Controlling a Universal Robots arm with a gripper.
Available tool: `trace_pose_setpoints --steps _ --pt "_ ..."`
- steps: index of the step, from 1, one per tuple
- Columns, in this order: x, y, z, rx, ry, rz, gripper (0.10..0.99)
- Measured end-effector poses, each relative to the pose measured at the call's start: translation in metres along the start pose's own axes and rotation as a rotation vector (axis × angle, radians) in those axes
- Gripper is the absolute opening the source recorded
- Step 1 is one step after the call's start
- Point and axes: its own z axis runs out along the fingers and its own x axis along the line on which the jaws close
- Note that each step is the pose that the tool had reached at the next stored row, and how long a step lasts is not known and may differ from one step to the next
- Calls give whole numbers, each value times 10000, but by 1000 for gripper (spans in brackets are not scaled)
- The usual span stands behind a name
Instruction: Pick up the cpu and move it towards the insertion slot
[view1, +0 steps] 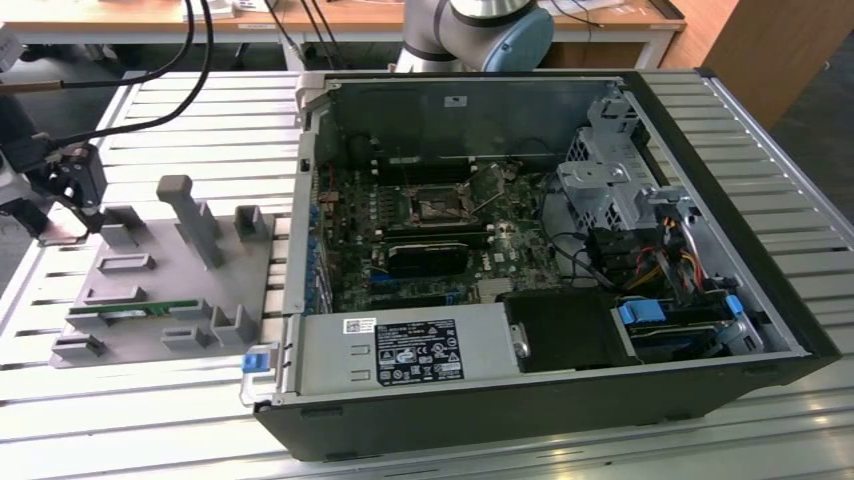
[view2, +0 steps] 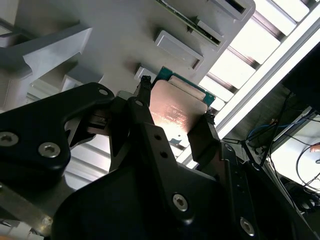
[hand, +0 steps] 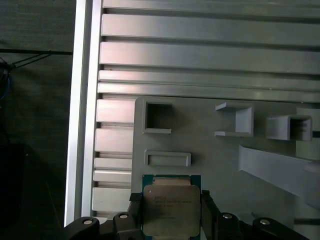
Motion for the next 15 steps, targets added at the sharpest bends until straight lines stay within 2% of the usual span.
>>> trace_pose_setpoints --steps 15 --pt "0 2 -41 0 -1 0 545"
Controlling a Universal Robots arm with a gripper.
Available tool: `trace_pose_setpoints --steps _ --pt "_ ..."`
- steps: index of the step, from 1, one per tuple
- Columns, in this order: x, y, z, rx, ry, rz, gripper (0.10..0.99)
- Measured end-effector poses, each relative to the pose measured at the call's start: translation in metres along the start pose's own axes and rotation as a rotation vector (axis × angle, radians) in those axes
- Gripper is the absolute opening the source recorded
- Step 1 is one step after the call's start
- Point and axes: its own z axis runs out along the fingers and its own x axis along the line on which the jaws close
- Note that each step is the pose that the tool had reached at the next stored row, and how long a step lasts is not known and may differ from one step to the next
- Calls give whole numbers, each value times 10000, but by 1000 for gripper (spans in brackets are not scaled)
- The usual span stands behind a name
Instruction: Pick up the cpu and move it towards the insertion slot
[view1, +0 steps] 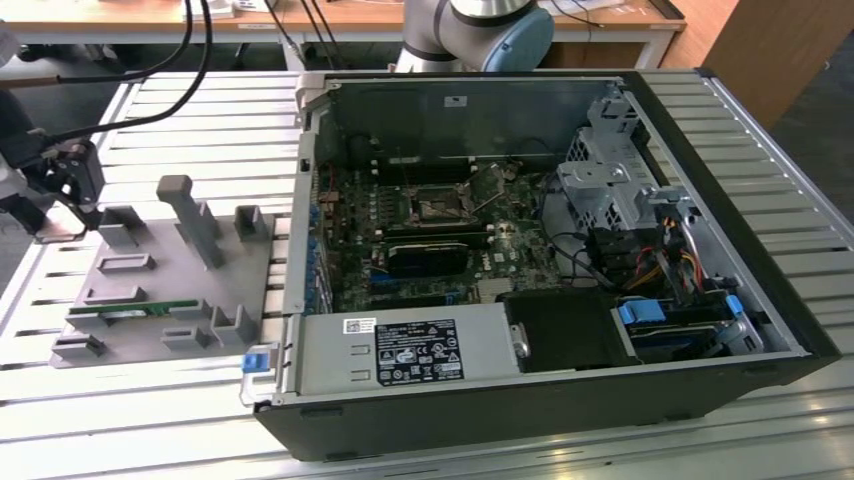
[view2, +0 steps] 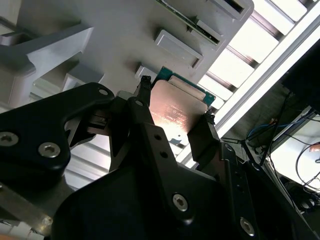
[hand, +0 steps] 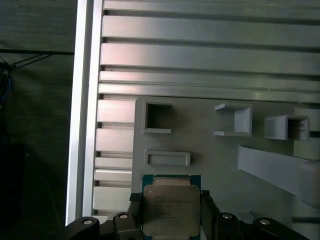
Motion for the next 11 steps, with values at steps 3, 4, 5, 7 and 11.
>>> trace_pose_setpoints --steps 3,4,5,7,11 --pt "0 0 -12 1 2 0 545" --pt "0 1 -16 1 2 0 545" --pt "0 1 -20 0 1 0 545" --pt "0 1 -28 1 1 0 545" --pt "0 2 -43 0 1 0 545"
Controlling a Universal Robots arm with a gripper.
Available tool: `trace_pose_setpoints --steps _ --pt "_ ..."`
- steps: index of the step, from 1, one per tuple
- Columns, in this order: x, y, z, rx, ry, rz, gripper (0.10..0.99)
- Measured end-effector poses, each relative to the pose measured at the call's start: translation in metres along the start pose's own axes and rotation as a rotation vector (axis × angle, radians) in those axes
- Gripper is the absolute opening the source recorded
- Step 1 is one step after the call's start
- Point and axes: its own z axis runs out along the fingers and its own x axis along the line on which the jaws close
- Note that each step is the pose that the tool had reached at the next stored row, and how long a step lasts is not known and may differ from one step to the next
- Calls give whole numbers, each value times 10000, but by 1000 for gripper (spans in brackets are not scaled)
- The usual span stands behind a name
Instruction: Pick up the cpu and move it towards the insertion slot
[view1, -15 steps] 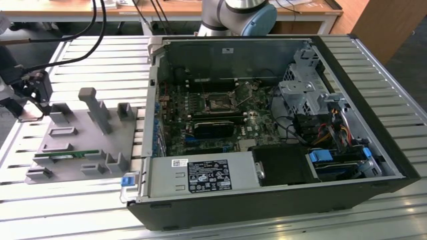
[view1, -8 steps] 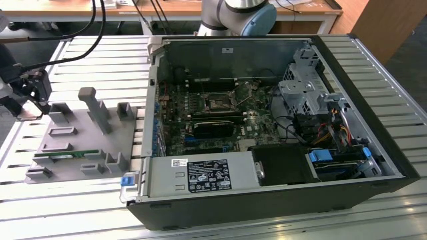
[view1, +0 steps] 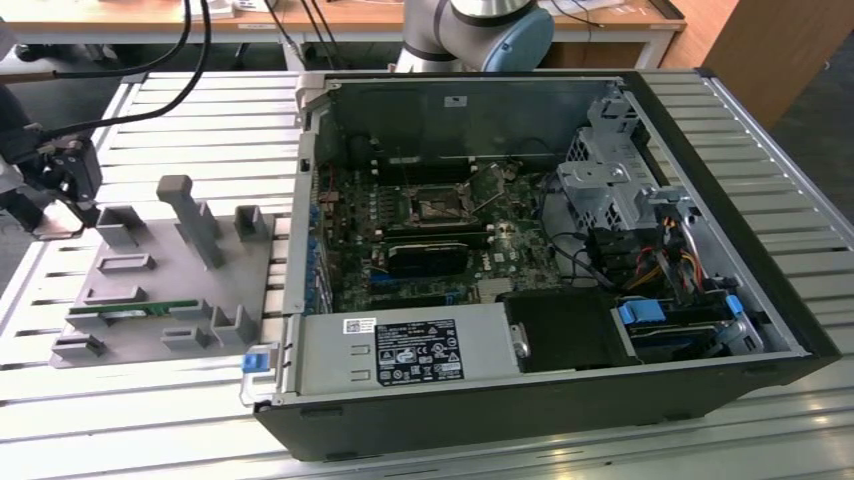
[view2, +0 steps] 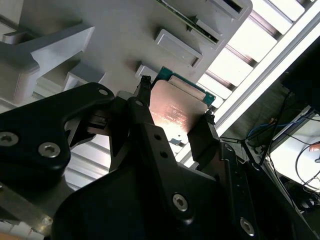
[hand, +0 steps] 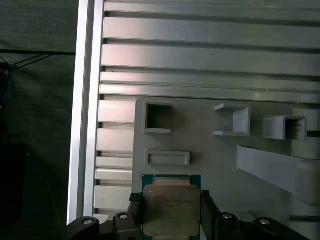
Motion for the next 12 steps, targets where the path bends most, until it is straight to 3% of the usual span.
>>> trace_pose_setpoints --steps 12 --pt "0 1 -35 0 0 0 545"
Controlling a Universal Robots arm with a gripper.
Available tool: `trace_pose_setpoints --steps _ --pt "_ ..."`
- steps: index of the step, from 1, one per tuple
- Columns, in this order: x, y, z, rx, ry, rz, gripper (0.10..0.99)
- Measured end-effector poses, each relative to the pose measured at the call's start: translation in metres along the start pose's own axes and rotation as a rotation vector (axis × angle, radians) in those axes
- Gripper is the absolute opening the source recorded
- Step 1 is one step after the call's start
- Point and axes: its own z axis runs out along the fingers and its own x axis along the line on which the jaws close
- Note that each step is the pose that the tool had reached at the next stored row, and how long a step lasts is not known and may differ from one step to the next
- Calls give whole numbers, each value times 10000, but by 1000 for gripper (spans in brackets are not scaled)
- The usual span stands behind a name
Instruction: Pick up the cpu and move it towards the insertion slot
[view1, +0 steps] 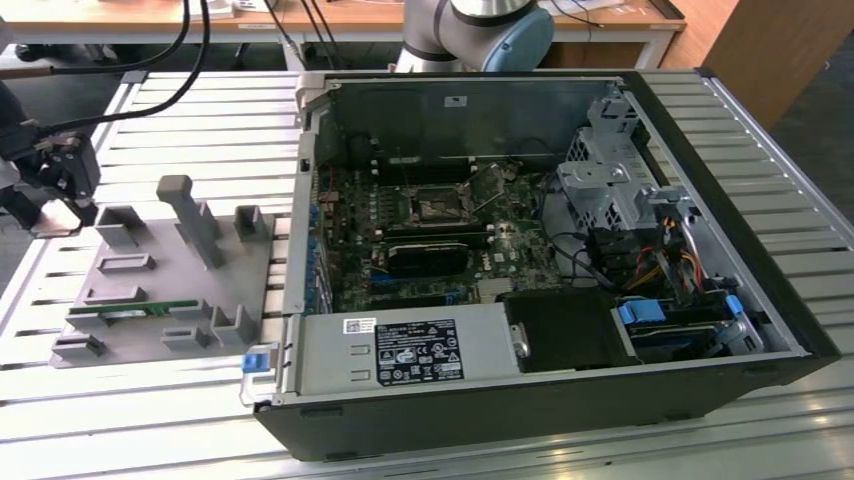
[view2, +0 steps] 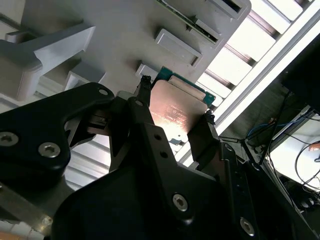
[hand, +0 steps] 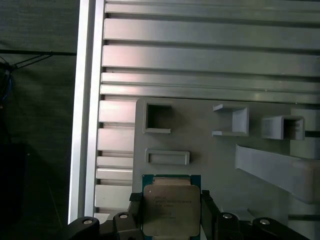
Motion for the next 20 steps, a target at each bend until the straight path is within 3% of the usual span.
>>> trace_pose_setpoints --steps 20 --pt "0 2 -49 0 0 0 545"
